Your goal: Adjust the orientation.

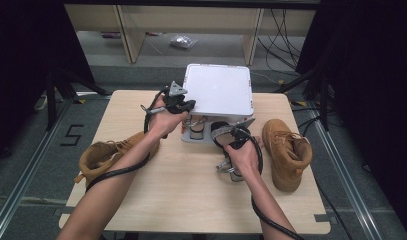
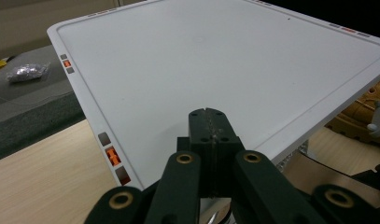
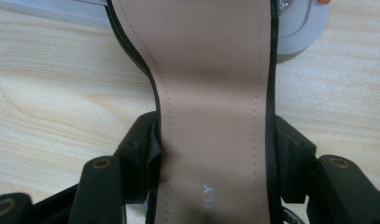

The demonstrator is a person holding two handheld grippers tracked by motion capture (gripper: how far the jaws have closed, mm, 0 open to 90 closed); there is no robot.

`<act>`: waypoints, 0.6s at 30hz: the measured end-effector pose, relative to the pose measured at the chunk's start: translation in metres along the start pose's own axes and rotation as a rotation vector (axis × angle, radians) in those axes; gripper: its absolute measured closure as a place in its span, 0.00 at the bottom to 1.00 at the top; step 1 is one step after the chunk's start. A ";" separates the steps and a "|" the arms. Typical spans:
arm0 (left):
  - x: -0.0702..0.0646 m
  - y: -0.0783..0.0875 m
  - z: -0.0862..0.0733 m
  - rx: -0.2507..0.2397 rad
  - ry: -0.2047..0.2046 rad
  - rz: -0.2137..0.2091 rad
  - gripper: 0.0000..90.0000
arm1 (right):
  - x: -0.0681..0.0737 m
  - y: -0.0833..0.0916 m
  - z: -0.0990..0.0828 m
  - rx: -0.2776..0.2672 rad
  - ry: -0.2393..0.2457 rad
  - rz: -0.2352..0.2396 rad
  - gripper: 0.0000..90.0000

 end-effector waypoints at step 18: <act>0.000 -0.001 0.001 -0.014 0.010 -0.006 1.00 | 0.000 0.047 0.000 -0.171 0.095 0.039 0.52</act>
Point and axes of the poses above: each handheld gripper's, and its own axes: y roughly backward along the jaws, z roughly out of its top, x roughly to its left, the point moved 8 cm from there along -y, roughly forward along the jaws, and after that the axes turned 6 degrees about x, right-handed, at the moved point
